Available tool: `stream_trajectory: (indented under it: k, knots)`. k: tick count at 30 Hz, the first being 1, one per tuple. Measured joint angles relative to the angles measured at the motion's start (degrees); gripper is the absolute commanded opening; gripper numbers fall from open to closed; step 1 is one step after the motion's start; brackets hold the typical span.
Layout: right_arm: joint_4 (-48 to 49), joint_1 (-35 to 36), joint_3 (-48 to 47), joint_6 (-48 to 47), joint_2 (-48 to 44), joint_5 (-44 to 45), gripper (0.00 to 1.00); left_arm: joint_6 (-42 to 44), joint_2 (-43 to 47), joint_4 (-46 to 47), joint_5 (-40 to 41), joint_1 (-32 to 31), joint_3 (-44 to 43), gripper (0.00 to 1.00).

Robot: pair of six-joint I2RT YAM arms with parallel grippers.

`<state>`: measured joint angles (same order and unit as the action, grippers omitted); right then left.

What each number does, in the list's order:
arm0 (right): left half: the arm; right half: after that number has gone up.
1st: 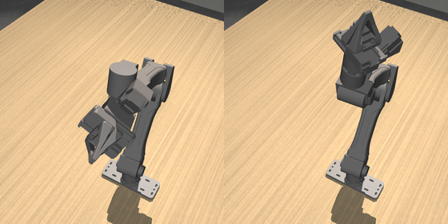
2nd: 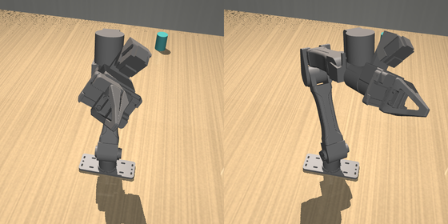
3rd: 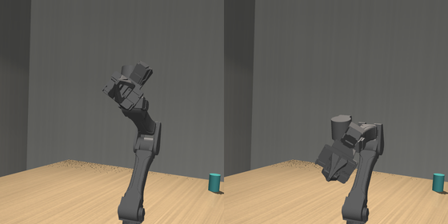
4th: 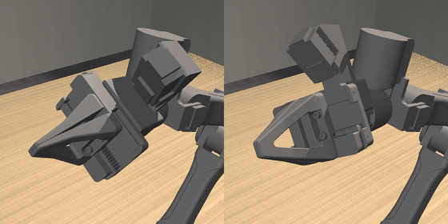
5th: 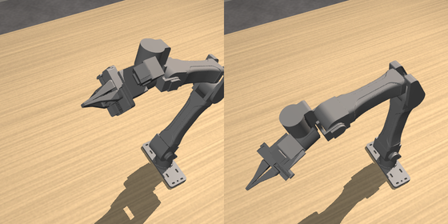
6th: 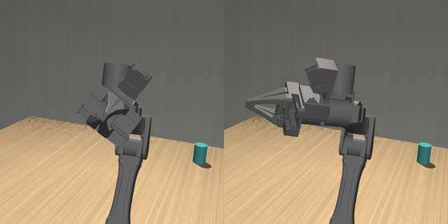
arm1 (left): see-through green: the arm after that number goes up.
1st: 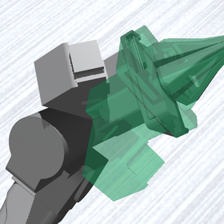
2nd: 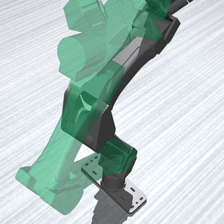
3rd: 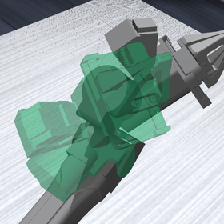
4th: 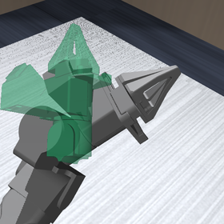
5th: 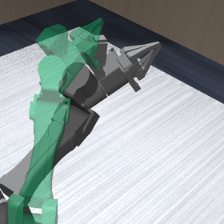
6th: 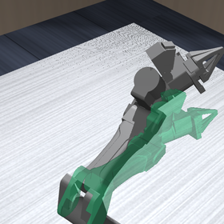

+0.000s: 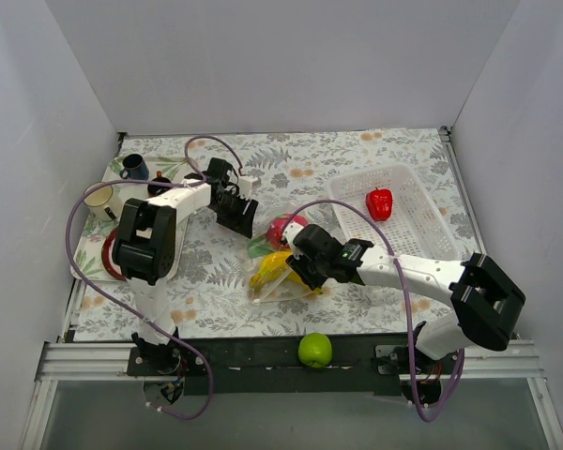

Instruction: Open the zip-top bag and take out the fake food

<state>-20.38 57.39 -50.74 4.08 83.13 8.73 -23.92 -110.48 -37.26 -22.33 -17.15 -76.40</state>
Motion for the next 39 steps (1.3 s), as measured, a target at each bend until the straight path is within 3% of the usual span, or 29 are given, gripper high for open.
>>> stream_trajectory:
  k: [4, 6, 9, 17, 29, 37, 39]
  knots:
    - [0.0, 0.0, 0.0, 0.0, 0.0, -0.2, 0.39, 0.1, -1.7, 0.2, -4.1, 0.3, -0.5, 0.51]
    - [0.0, 0.0, 0.0, 0.0, 0.0, -0.3, 0.38, 0.1, -2.0, 0.1, -5.8, 0.3, -0.7, 0.34]
    - [0.0, 0.0, 0.0, 0.2, 0.0, -0.5, 0.37, 0.2, -3.1, -0.3, -8.0, 0.3, -1.7, 0.00]
    - [-0.1, 0.0, 0.0, 0.2, 0.0, -0.7, 0.33, 0.1, -3.9, 0.4, -7.7, 0.5, -1.2, 0.00]
    - [-6.6, 0.0, -3.5, 1.9, -0.8, -1.9, 0.26, -3.3, -1.2, 4.0, 7.9, 10.1, 0.5, 0.00]
    - [-13.8, 0.0, -4.0, 5.3, -4.9, 0.2, 0.24, -2.9, 2.7, 7.1, 14.5, 10.4, 5.8, 0.00]
    - [-16.6, -0.4, -4.9, 5.4, -7.6, 1.9, 0.15, -2.9, 2.8, 7.3, 14.6, 10.4, 6.0, 0.00]
